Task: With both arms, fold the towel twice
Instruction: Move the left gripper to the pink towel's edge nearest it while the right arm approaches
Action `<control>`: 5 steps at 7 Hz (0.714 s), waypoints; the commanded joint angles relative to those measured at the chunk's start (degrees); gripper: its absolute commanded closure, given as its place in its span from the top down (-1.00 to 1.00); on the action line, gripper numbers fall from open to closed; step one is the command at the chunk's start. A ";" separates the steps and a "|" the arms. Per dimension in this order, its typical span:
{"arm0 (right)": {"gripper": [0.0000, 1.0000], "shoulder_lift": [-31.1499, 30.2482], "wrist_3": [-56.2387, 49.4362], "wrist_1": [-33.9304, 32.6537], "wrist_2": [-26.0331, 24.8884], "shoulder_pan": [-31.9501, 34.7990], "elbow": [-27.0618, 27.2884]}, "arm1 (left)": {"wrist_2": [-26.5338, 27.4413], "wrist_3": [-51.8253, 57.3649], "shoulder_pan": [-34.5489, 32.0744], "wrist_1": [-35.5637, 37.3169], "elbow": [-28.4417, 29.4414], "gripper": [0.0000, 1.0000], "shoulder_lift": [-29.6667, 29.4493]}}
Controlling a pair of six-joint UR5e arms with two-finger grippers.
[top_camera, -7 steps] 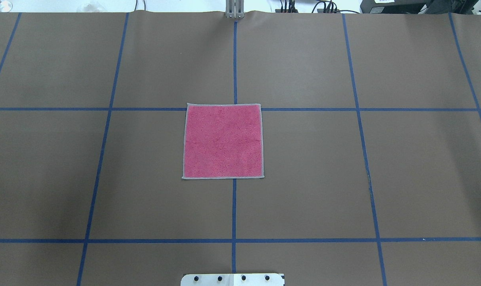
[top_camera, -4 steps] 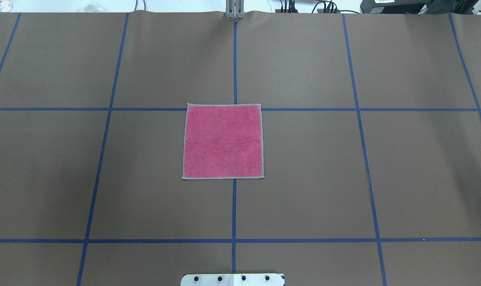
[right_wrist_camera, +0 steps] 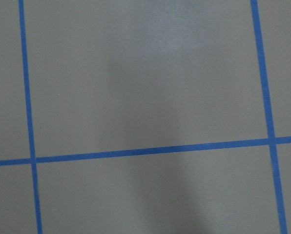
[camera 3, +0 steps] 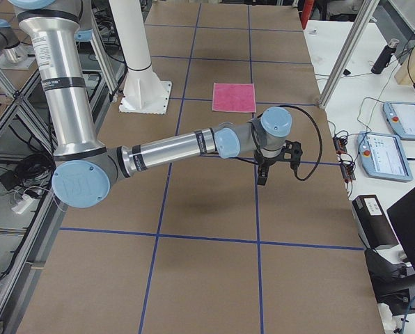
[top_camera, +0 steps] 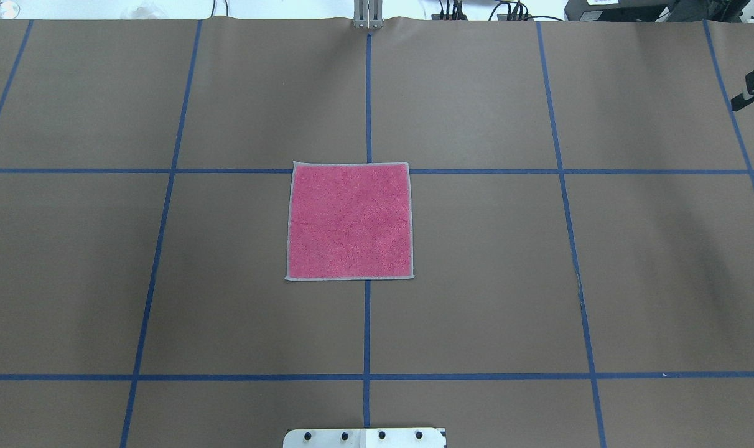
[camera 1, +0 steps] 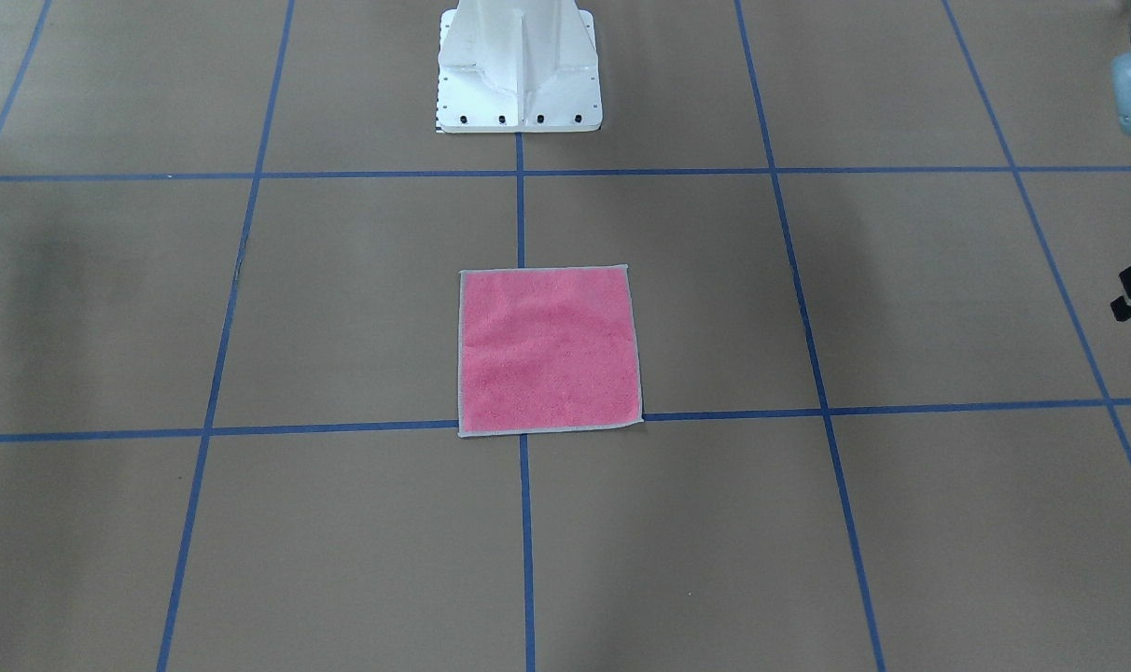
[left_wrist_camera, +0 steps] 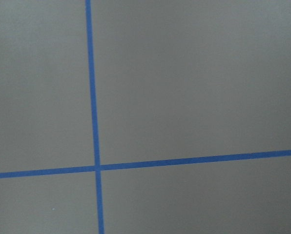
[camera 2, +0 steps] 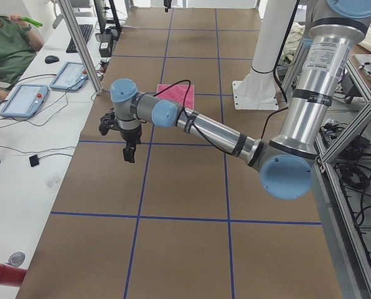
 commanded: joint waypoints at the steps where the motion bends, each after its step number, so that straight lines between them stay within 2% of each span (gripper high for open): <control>1: 1.00 2.09 1.88 0.16 0.90 -2.77 -0.19 | -0.10 -12.09 5.08 -8.16 0.05 1.00 -1.57; 3: 1.00 3.05 4.85 0.43 0.20 -6.99 1.46 | -0.19 -22.54 10.33 -12.14 -0.12 1.00 -2.36; 4: 1.00 2.79 4.96 0.43 0.11 -7.26 1.91 | 0.07 -32.00 15.06 -15.46 0.06 1.00 -2.72; 5: 1.00 2.96 7.66 0.43 0.11 -8.13 2.26 | 0.51 -42.02 18.33 -22.28 -0.12 1.00 -2.81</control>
